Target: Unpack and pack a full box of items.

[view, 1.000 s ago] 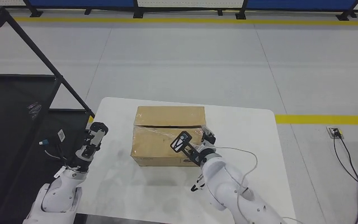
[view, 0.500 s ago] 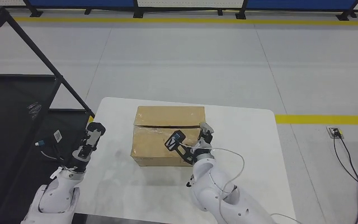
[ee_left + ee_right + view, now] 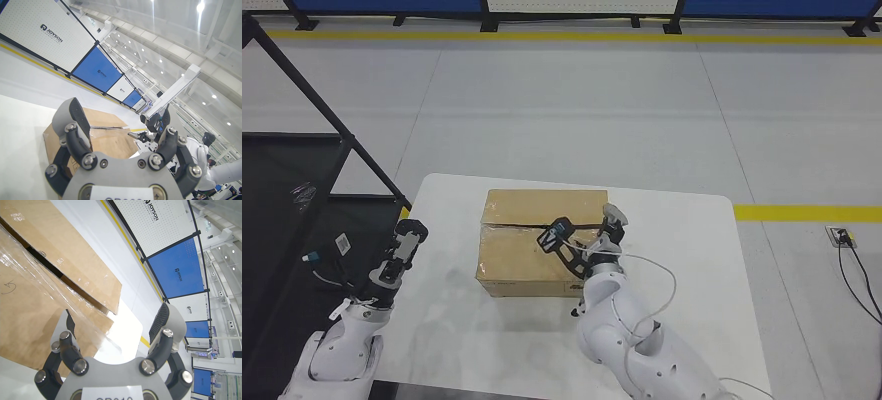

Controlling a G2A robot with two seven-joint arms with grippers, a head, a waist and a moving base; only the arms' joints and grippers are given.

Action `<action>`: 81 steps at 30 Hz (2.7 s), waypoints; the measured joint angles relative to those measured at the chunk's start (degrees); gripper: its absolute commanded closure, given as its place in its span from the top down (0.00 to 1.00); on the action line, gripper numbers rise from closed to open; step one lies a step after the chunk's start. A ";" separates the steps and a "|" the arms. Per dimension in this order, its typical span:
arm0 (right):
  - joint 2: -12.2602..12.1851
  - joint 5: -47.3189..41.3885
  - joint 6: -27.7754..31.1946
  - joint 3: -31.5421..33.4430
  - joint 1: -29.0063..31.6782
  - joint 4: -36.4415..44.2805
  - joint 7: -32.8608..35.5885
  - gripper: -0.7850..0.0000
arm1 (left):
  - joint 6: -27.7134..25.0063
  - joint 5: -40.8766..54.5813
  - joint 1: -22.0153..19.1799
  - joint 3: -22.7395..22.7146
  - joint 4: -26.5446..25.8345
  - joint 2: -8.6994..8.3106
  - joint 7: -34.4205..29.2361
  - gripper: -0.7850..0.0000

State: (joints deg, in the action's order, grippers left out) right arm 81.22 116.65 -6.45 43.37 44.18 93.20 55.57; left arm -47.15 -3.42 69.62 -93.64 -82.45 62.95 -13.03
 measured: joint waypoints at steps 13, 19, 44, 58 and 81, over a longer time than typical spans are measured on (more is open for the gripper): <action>2.24 -3.11 -1.23 4.59 -3.09 -6.30 -4.23 1.00 | -0.04 0.44 -0.88 0.37 1.67 0.01 -0.44 1.00; 3.26 -8.27 0.12 7.11 -4.92 -10.32 -4.96 1.00 | 0.01 0.26 -1.35 1.35 1.66 0.04 -1.74 1.00; 4.11 -20.26 5.30 17.66 -2.66 -9.62 -5.58 1.00 | -0.06 11.10 -14.88 14.85 11.65 1.19 -16.44 1.00; 4.03 -27.17 10.06 21.53 -0.06 -5.80 -8.31 1.00 | 3.58 9.55 -23.24 21.46 22.90 2.64 -19.11 1.00; 3.77 -88.23 34.00 30.63 -6.85 -16.58 3.90 0.25 | -1.01 10.52 -20.50 17.93 19.24 1.88 -16.88 1.00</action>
State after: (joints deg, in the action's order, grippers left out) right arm 84.99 28.42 27.55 74.00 37.33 76.62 59.47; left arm -48.16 7.10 49.12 -75.71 -63.21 64.83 -29.91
